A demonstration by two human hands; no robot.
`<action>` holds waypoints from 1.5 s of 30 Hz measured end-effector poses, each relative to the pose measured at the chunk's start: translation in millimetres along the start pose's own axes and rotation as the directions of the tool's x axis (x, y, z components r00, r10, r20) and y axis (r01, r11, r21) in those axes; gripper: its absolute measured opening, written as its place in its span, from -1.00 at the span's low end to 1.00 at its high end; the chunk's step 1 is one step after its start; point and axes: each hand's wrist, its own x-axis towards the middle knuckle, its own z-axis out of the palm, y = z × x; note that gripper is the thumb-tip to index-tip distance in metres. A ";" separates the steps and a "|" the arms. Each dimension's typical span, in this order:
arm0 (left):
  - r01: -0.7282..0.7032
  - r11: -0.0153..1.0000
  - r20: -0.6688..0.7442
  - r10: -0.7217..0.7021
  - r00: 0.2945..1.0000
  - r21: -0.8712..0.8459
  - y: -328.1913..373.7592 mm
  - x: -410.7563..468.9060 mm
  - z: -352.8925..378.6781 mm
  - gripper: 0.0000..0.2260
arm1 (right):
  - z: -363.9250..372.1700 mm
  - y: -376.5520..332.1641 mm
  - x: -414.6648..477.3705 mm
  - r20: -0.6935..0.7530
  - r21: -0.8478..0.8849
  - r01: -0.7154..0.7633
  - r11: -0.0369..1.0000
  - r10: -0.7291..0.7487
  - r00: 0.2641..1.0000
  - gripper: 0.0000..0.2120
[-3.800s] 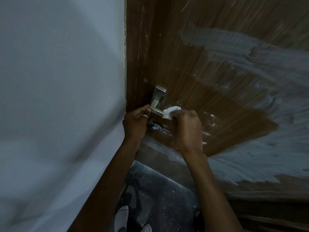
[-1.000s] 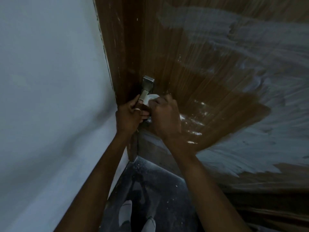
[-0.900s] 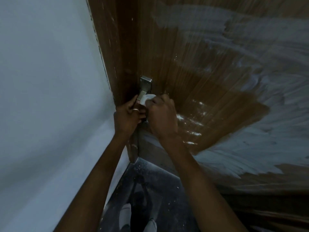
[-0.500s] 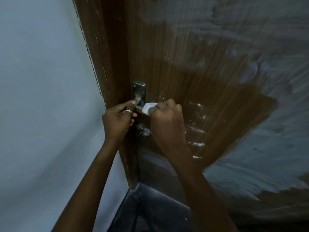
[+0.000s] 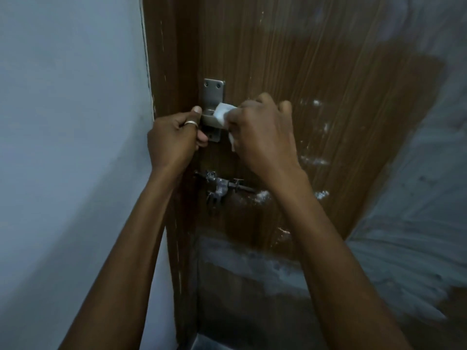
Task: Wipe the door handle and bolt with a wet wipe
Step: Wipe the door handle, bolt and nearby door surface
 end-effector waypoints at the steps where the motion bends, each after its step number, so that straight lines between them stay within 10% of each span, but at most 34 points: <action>1: -0.008 1.000 0.005 0.008 1.000 -0.008 -2.2 -0.2 -0.3 -0.74 | -3.0 5.5 -4.1 0.007 0.001 -0.006 1.000 0.006 1.000 -0.88; 26: -0.183 0.982 0.078 0.178 0.981 0.054 -18.9 1.7 -9.4 -0.70 | -5.9 -9.9 -8.5 0.058 0.078 -0.120 0.990 0.115 0.992 -0.80; 37: -0.327 0.885 -0.047 0.361 0.931 0.332 -11.8 -2.2 -7.6 -0.76 | 13.1 -43.1 9.6 -0.002 0.022 -0.032 0.999 0.032 0.999 -0.74; 45: -0.393 0.913 -0.057 0.401 0.914 0.108 -26.4 -1.2 -2.2 -0.70 | 14.0 5.2 -28.7 -0.093 0.045 -0.027 0.999 0.031 0.995 -0.67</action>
